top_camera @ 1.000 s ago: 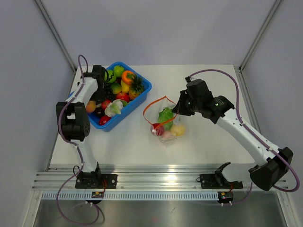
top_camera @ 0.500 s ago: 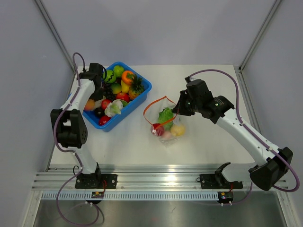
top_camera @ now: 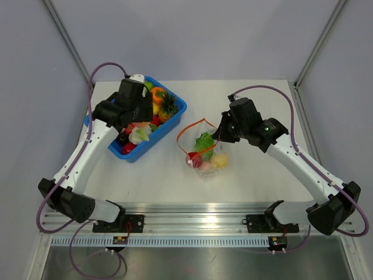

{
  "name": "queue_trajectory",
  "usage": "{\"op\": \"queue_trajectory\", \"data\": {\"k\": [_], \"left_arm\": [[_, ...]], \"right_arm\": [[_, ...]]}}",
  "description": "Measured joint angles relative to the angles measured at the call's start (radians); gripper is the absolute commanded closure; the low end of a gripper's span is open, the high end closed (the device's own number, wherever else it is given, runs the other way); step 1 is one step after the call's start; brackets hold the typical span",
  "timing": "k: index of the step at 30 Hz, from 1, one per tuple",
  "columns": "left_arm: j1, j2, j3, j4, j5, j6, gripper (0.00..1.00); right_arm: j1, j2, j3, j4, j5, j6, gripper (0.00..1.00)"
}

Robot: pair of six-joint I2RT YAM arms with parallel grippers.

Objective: Place the food in the zip-top bag and seal the zipper
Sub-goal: Pick up the fake fruit from the bin, then place the fake fruit in the zipper food storage bag.

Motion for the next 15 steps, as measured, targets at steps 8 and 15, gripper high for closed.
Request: {"op": "queue_trajectory", "data": {"k": [8,15], "left_arm": [[-0.285,-0.015,0.003,0.018,0.221,-0.093,0.43],[-0.388,-0.009,0.032,0.089,0.36,-0.146,0.43]], "right_arm": [[0.0,0.0,0.0,0.0,0.0,0.0,1.0],[0.0,0.0,0.0,0.0,0.0,0.004,1.0]]}}
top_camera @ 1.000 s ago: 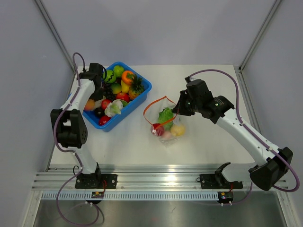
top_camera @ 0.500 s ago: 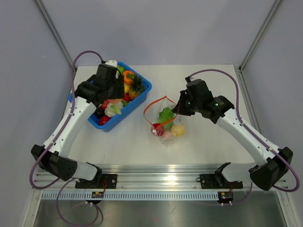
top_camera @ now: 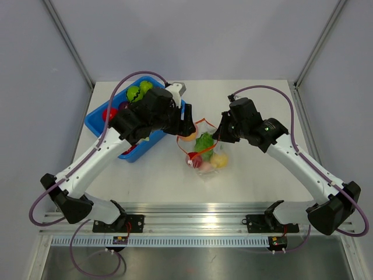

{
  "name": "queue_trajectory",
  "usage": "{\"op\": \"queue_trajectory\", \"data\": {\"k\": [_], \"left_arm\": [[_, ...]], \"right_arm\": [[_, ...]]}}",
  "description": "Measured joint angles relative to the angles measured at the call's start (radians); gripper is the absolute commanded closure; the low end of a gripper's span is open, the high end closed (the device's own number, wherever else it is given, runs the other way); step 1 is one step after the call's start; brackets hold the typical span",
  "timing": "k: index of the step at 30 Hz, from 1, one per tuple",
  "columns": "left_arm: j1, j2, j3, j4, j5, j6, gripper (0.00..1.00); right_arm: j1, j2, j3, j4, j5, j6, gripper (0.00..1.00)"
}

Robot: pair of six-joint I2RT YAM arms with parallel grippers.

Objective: Place the food in the zip-top bag and seal the zipper
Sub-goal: Place the fake fruit in the zipper food storage bag.

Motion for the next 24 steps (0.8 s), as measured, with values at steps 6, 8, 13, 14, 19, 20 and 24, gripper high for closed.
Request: {"op": "queue_trajectory", "data": {"k": [6,8,13,14,19,20,24], "left_arm": [[-0.015,0.064,0.008,0.064,0.055,-0.024,0.31],[-0.019,0.093,0.008,0.073,0.071,-0.023,0.02],[-0.039,0.172,0.048,0.04,0.109,-0.022,0.01],[-0.042,0.178,0.06,0.029,0.108,-0.018,0.01],[-0.038,0.161,0.128,-0.026,0.073,0.01,0.14],[-0.026,0.146,0.137,-0.028,0.068,0.021,0.16],[0.079,0.064,0.145,-0.035,0.055,0.042,0.23]], "right_arm": [[0.0,0.0,0.0,-0.003,0.0,0.004,1.0],[0.0,-0.002,0.0,-0.004,0.001,0.005,1.0],[0.0,-0.005,0.0,-0.005,0.002,0.006,1.0],[0.0,-0.005,0.0,-0.005,0.003,0.006,1.0],[0.0,-0.006,0.0,-0.005,0.015,0.007,1.0],[0.0,-0.006,0.0,-0.005,0.016,0.007,1.0],[0.0,-0.006,0.0,-0.005,0.017,0.007,1.0]]}}
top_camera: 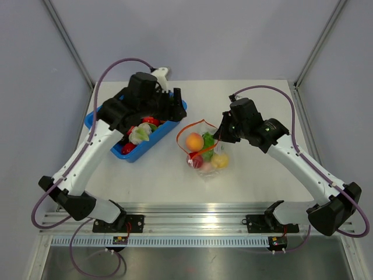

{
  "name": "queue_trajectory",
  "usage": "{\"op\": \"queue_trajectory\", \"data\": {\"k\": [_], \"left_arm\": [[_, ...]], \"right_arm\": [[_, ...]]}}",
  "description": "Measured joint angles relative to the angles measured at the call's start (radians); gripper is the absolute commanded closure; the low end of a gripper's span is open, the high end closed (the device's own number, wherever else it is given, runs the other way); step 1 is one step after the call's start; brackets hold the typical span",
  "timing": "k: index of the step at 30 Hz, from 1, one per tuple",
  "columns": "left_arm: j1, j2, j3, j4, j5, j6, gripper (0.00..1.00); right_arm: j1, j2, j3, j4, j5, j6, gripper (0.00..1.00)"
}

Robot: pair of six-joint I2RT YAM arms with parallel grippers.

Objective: Place the food in the zip-top bag and seal the zipper
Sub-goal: Place the fake fruit in the zipper food storage bag, then pick up the fake vegetable from the bin.

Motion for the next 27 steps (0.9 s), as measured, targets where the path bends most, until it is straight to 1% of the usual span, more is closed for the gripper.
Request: {"op": "queue_trajectory", "data": {"k": [2,5,7,10,16,20,23,25,26,27], "left_arm": [[0.088,-0.038,0.0,-0.001,-0.002,0.007,0.22],[0.229,-0.071,-0.008,-0.001,-0.009,0.013,0.18],[0.301,-0.079,-0.024,-0.003,-0.014,0.015,0.17],[0.379,-0.079,-0.059,-0.012,-0.019,0.016,0.16],[0.475,-0.079,-0.129,-0.031,-0.022,0.021,0.16],[0.496,-0.079,-0.156,-0.036,-0.055,0.038,0.22],[0.536,-0.077,-0.19,-0.03,-0.065,0.048,0.23],[0.571,-0.071,-0.208,-0.027,-0.081,0.051,0.21],[0.585,-0.064,-0.212,-0.027,-0.097,0.053,0.19],[0.597,-0.051,-0.213,-0.025,-0.119,0.055,0.14]], "right_arm": [[0.0,-0.002,0.0,0.0,0.0,0.0,1.0],[0.0,-0.006,0.0,0.0,0.0,0.0,1.0],[0.0,-0.01,0.0,0.0,0.0,0.0,1.0],[0.0,-0.016,0.0,-0.002,0.0,0.0,1.0],[0.001,-0.023,0.0,-0.008,0.001,0.0,1.0],[0.001,-0.023,0.0,-0.009,0.001,0.0,1.0],[0.001,-0.023,0.0,-0.009,0.001,0.0,1.0],[0.001,-0.023,0.0,-0.009,0.001,0.0,1.0],[0.001,-0.023,0.0,-0.009,0.001,0.0,1.0],[0.001,-0.023,0.0,-0.009,0.001,0.0,1.0]]}}
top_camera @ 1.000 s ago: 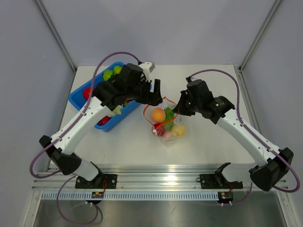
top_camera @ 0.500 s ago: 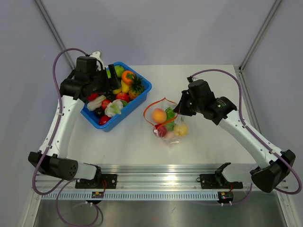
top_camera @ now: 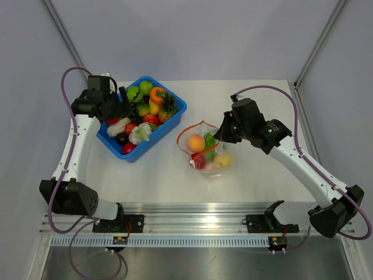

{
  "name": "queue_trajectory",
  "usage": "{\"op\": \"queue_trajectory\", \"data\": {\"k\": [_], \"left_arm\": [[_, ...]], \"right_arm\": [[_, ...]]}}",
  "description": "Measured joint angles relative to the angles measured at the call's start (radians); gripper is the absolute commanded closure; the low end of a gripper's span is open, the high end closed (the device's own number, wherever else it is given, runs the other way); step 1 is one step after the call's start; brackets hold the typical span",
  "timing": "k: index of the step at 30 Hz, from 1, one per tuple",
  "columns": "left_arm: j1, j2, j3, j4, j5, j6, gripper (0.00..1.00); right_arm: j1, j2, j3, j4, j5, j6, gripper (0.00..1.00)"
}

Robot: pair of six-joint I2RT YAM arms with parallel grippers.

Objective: Place the food in the zip-top bag and seal the zipper
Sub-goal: Pick up the fake vegetable from the bin.

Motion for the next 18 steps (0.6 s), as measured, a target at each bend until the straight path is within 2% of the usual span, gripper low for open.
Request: {"op": "queue_trajectory", "data": {"k": [3,11,18], "left_arm": [[0.032,0.057,0.0,0.022,-0.032,-0.01,0.08],[0.125,0.237,0.003,0.084,-0.066,-0.116,0.01],[0.153,0.291,0.007,0.13,-0.108,-0.237,0.01]], "right_arm": [[0.0,0.0,0.0,0.0,0.0,0.0,1.0],[0.0,0.0,0.0,0.0,0.0,0.0,1.0],[0.0,0.0,0.0,0.0,0.0,0.0,1.0]]}}
